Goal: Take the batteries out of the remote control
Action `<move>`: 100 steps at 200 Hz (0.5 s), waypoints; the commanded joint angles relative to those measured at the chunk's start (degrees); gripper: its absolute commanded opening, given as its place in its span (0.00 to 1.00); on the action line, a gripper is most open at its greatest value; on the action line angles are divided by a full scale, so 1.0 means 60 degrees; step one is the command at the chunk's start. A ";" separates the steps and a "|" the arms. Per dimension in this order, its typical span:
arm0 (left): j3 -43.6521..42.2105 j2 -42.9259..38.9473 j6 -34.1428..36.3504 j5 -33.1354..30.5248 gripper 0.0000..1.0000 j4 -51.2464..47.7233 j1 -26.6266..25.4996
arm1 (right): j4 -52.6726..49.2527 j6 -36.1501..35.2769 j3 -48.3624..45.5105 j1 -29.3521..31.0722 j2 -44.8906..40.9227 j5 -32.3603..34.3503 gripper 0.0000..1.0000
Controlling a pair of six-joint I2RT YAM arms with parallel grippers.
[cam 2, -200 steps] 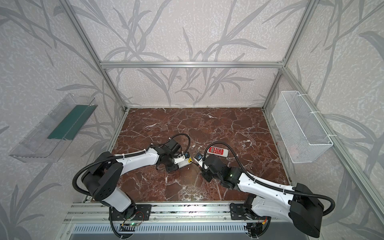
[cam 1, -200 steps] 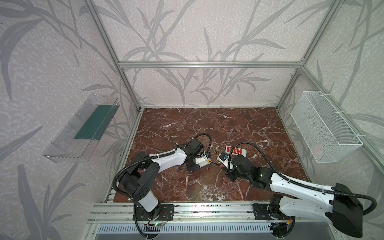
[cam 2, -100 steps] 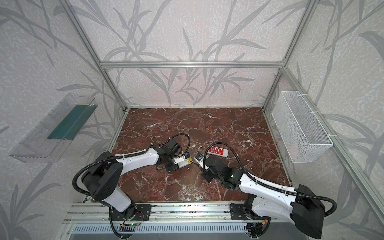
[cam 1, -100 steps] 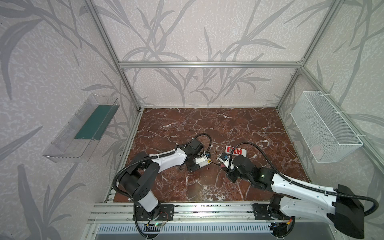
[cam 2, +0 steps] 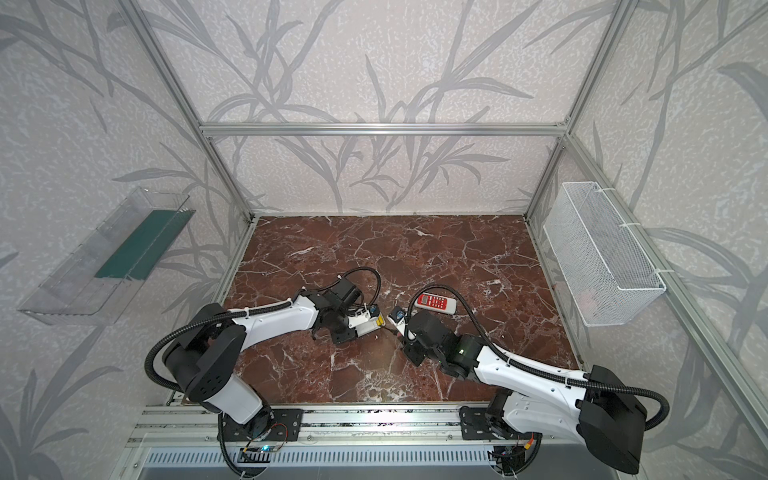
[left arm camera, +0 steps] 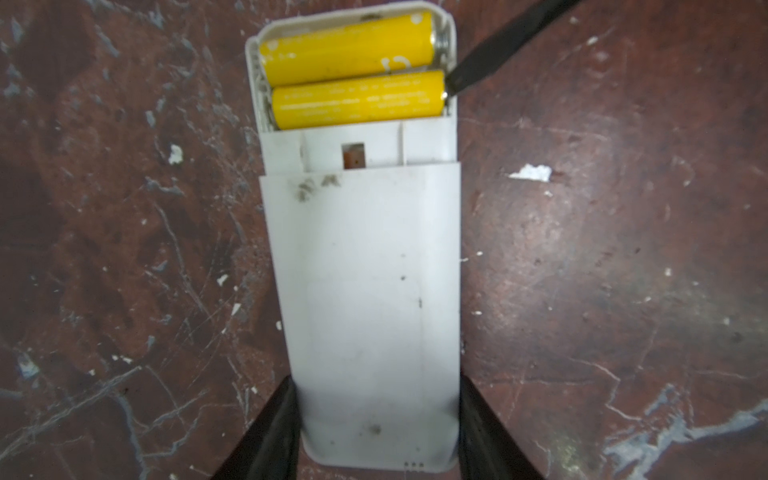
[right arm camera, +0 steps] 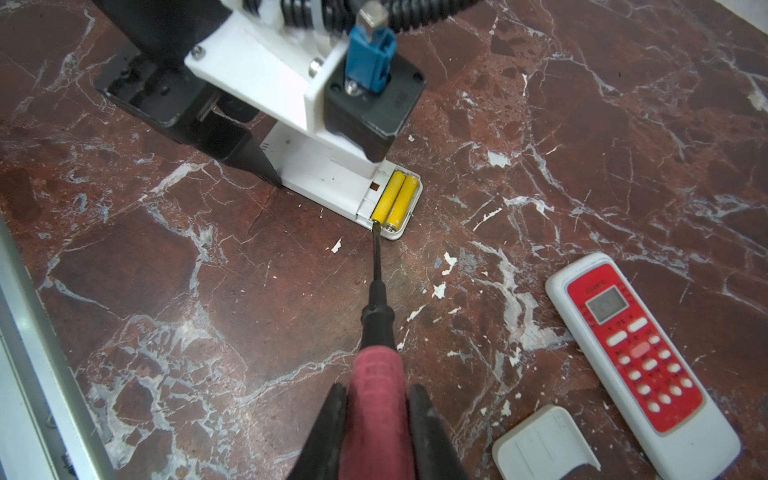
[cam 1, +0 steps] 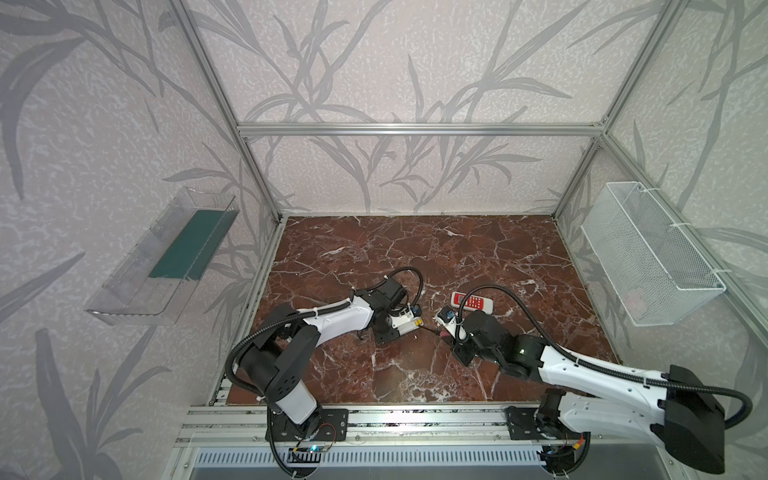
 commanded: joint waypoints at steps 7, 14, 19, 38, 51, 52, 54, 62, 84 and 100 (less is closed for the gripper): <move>-0.0111 0.0008 0.0185 0.0151 0.44 -0.0063 -0.0060 | 0.0280 0.0091 -0.0095 0.0065 0.0149 0.0058 0.00; -0.0107 0.0009 0.0178 0.0157 0.44 -0.0050 -0.0067 | 0.0333 0.0103 -0.0122 0.0063 0.0170 0.0075 0.00; -0.0107 0.0017 0.0173 0.0162 0.44 -0.0061 -0.0060 | 0.0374 0.0126 -0.0138 0.0060 0.0198 0.0085 0.00; -0.0114 0.0014 0.0220 0.0204 0.44 -0.0091 -0.0065 | 0.0402 0.0271 -0.0204 0.0063 0.0269 0.0234 0.00; -0.0114 0.0026 0.0252 0.0244 0.44 -0.0149 -0.0067 | 0.0453 0.0448 -0.0291 0.0105 0.0284 0.0468 0.00; -0.0111 0.0015 0.0249 0.0246 0.44 -0.0157 -0.0068 | 0.0448 0.0458 -0.0295 0.0114 0.0284 0.0485 0.00; -0.0115 0.0017 0.0246 0.0251 0.44 -0.0171 -0.0069 | 0.0450 0.0495 -0.0302 0.0121 0.0284 0.0523 0.00; -0.0093 0.0027 0.0260 0.0288 0.44 -0.0205 -0.0072 | 0.0455 0.0617 -0.0368 0.0186 0.0270 0.0674 0.00; -0.0107 -0.0009 0.0310 0.0423 0.43 -0.0209 -0.0077 | 0.0915 0.1028 -0.0711 0.0502 0.0197 0.1252 0.00; -0.0107 -0.0020 0.0323 0.0479 0.43 -0.0206 -0.0078 | 0.1564 0.1376 -0.1128 0.0875 0.0222 0.1636 0.00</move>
